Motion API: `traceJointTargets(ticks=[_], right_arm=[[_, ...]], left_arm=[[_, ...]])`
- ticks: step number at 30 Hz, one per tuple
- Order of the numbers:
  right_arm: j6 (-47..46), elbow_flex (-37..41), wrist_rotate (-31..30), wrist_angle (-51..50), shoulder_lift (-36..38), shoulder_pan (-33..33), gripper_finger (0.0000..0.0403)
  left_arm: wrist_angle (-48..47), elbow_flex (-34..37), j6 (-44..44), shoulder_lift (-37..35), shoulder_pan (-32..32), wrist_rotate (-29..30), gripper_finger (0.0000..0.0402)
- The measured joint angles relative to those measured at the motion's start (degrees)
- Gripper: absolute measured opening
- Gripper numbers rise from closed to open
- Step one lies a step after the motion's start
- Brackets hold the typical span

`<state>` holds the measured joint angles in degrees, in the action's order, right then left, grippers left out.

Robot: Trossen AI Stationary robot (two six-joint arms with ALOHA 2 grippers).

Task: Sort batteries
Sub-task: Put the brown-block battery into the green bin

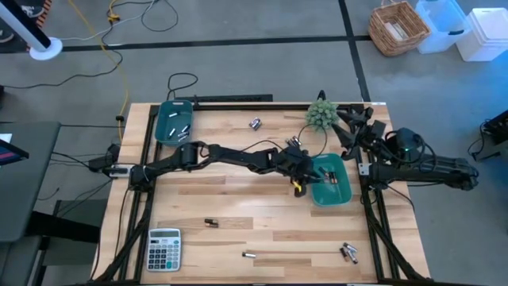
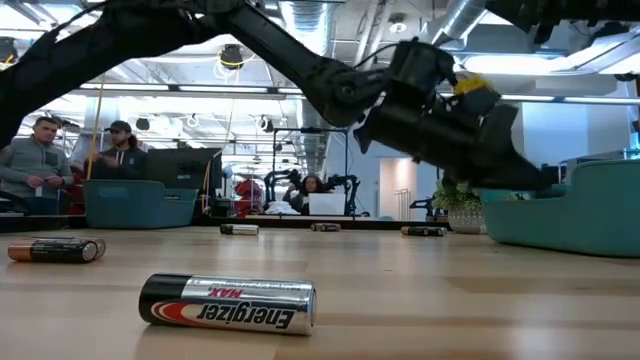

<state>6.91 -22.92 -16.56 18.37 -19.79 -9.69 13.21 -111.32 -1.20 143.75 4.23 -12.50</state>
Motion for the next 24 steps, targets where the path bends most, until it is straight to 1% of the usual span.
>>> traceJointTargets(ticks=[3,5,9,12,15,20,24], right_arm=[[0.01,0.00,0.00,-0.14,0.00,0.11,0.0228],[0.01,0.00,-0.01,-0.10,0.00,0.47,0.0228],[0.03,0.00,-0.02,-0.63,0.00,1.77,0.0228],[0.02,-0.94,-0.04,-4.23,-0.01,3.32,0.0228],[-0.47,-2.40,-0.02,-8.40,-0.11,5.32,0.0228],[-0.57,-3.14,-0.04,-9.74,-0.42,9.52,0.0228],[-0.02,-4.91,-0.17,-12.97,-0.37,12.67,0.0228]], left_arm=[[0.17,-0.16,0.09,-0.36,-0.06,0.10,0.0108],[-0.80,-0.16,-1.07,-0.35,0.00,0.34,0.0131],[-4.48,-0.08,-2.09,-1.08,0.08,1.95,0.0180],[-7.88,-0.05,-3.11,-3.30,0.37,1.92,0.0199],[-9.80,-0.08,-4.67,-5.66,0.78,1.82,0.0201],[-13.82,-0.07,-7.07,-7.81,0.94,1.16,0.0187],[-14.28,-0.05,-7.37,-8.93,0.83,0.86,0.0175]])
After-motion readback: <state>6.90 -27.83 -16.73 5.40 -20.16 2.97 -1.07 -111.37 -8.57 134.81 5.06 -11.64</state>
